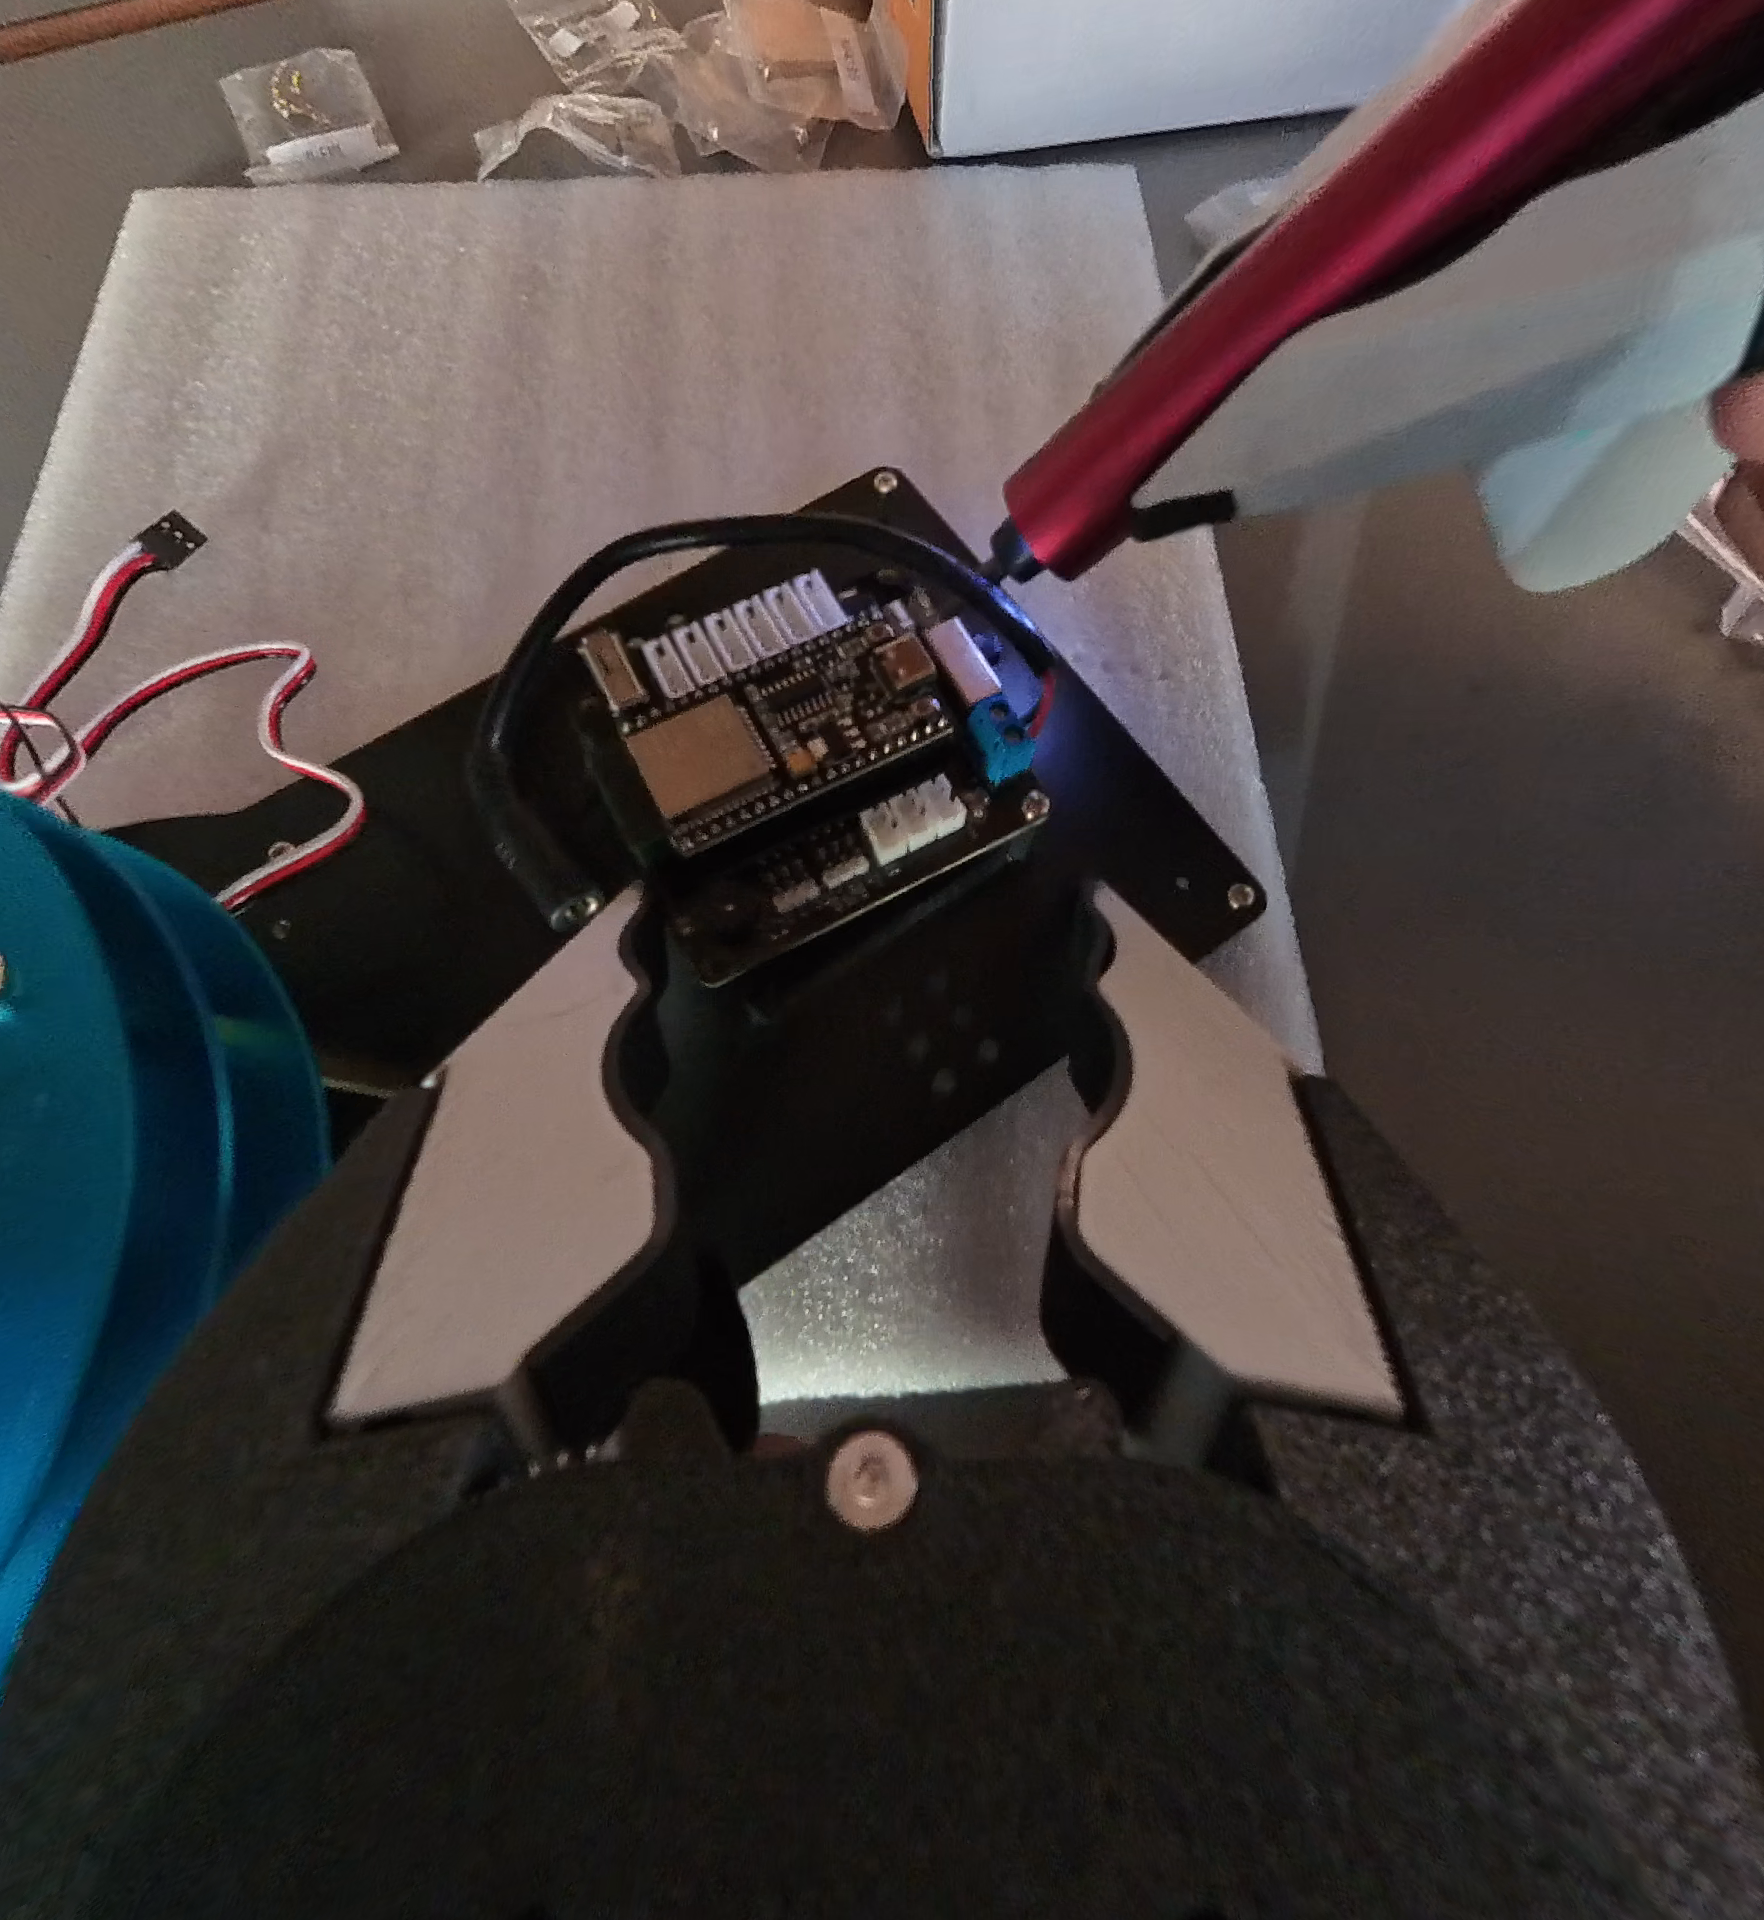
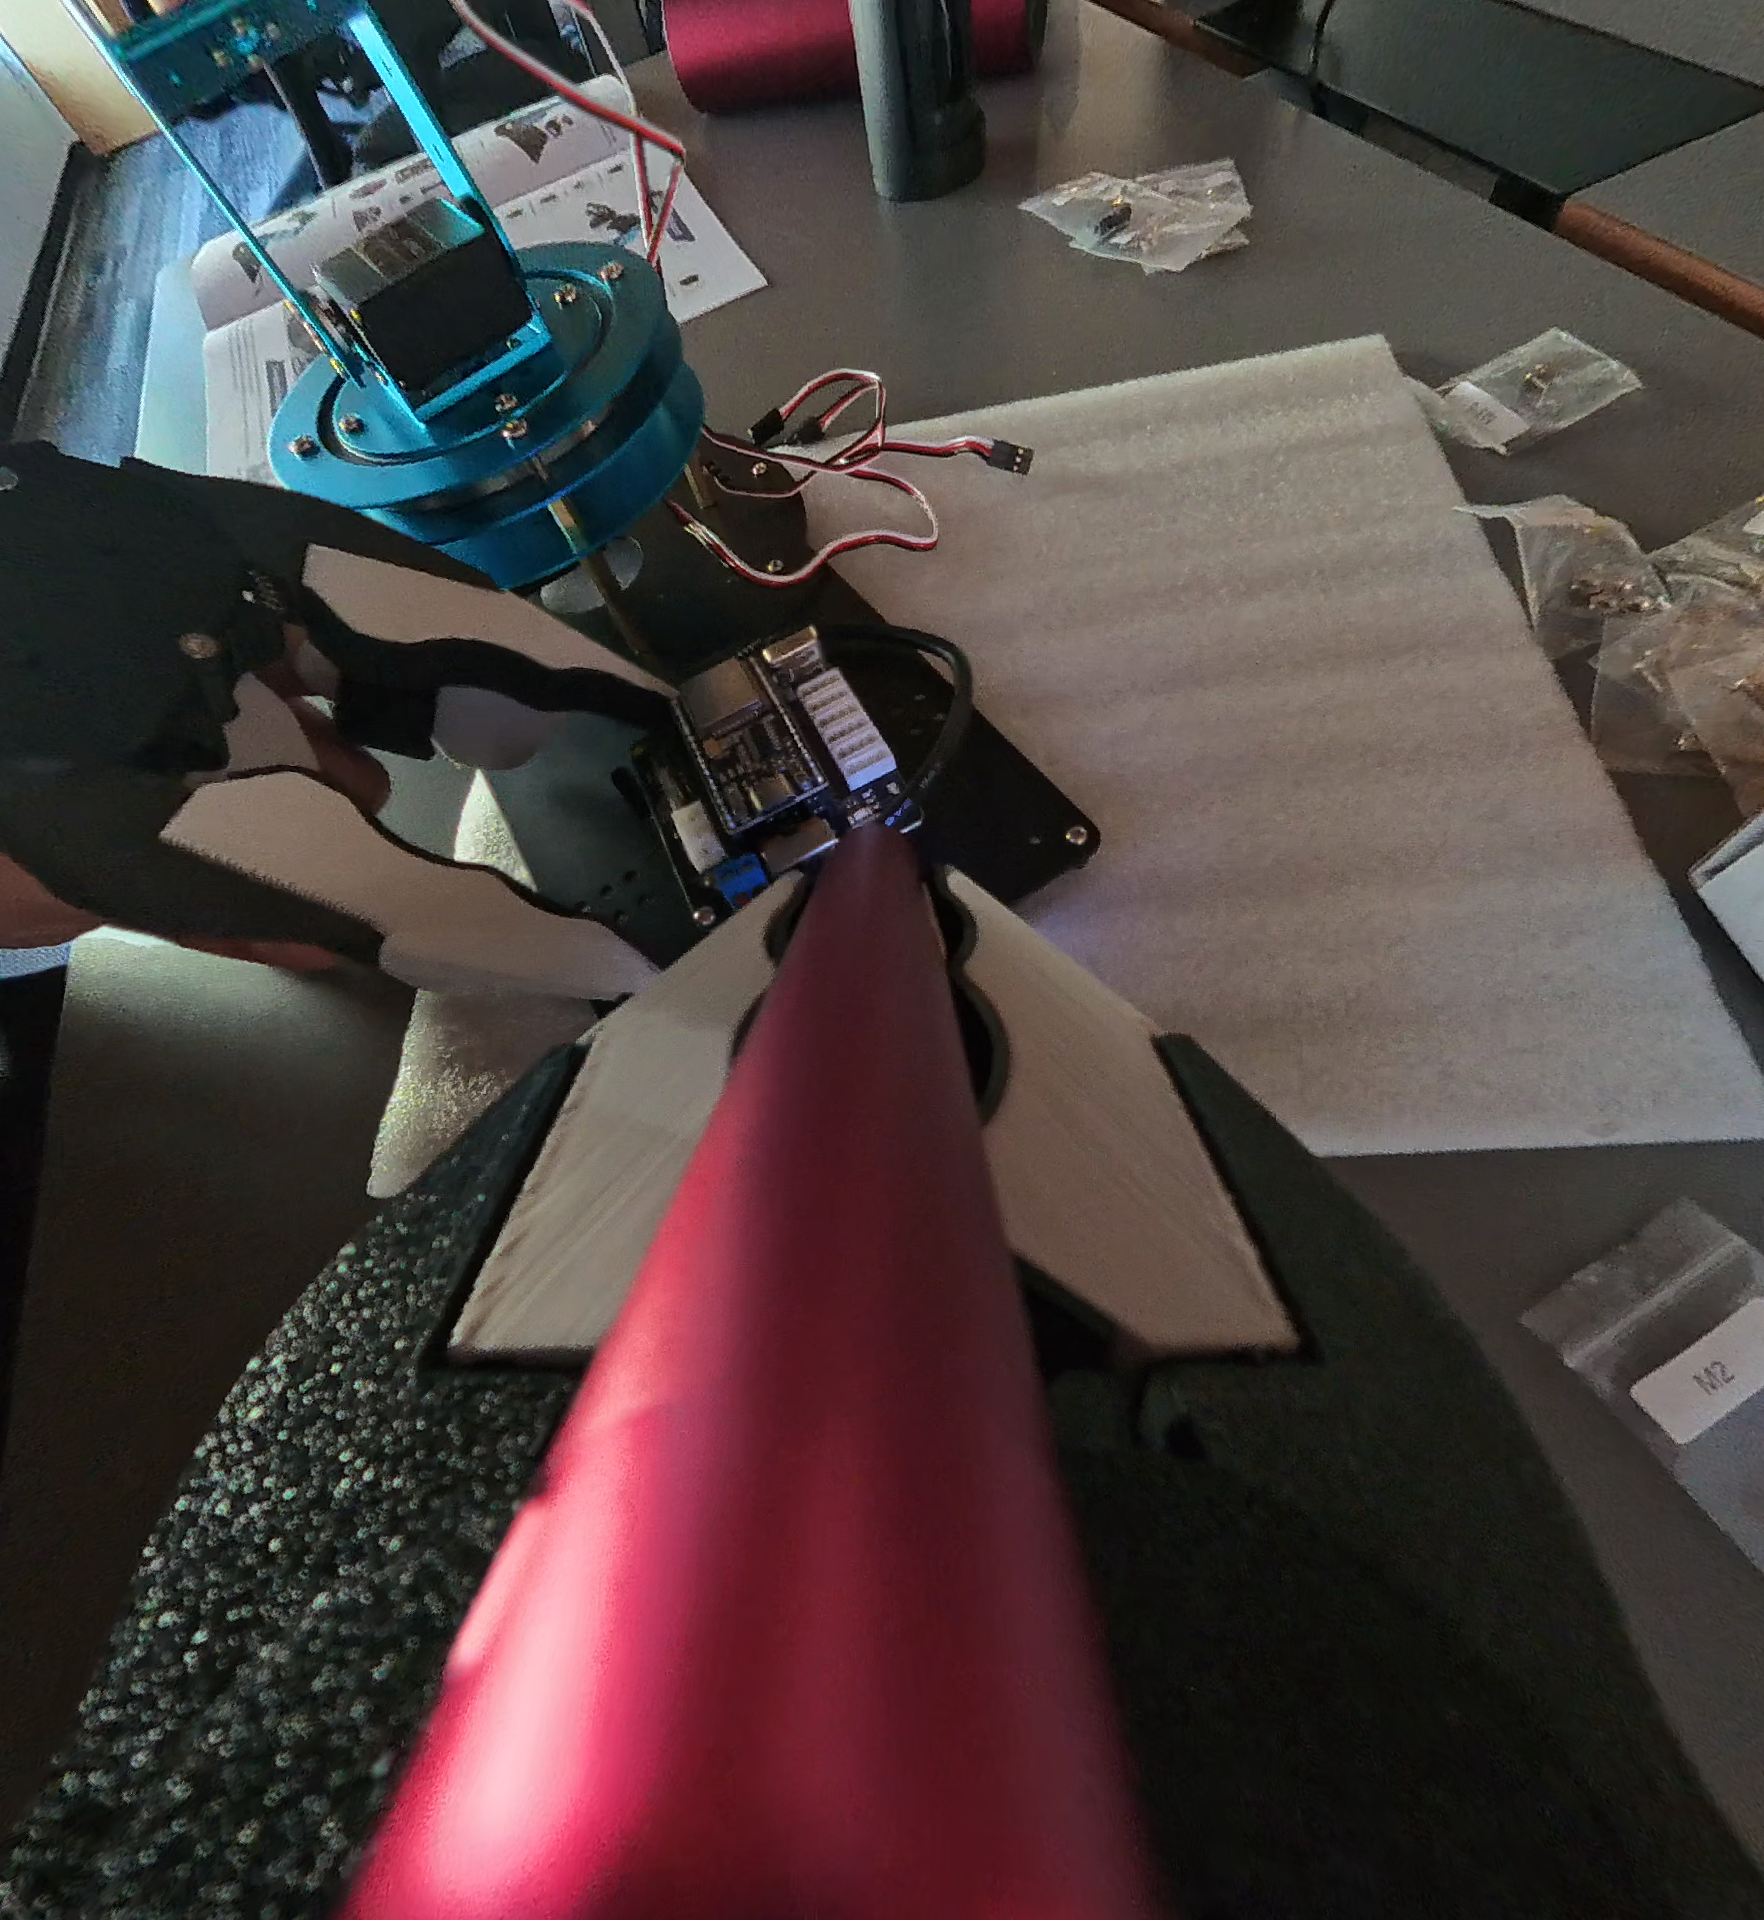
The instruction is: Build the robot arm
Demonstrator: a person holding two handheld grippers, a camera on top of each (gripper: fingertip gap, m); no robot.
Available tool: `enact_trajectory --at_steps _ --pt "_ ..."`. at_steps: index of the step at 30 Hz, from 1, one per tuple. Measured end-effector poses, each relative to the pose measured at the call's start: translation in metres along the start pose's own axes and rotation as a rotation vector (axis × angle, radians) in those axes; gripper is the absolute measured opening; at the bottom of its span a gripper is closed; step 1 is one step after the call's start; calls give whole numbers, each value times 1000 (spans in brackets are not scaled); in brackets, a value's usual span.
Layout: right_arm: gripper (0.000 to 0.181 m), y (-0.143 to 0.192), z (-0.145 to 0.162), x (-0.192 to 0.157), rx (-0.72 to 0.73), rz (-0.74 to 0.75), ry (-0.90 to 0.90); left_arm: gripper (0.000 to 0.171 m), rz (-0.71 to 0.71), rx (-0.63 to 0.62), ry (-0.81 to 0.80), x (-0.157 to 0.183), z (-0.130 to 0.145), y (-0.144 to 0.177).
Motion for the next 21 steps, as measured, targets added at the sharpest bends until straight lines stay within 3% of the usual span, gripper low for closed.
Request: enact_trajectory --at_steps 11,16,21 --pt "20 -2 -8 -2 -21 21 33 72 14 -1 -12 0 6 6" --pt "21 35 -2 16 32 122 81 75 22 51 -78 -3 -1 17" --pt "19 72 28 16 -12 318 461 79 -1 17 -321 3 -5 38"
Point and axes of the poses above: each gripper's, where its closed fingertips meet, y back along the fingers, z out of its underside, x = y × z across the jaws, the point moved 8 cm from there along y, back along the fingers, and after that the axes turned 11 degrees about -x, right-handed, at the moved point
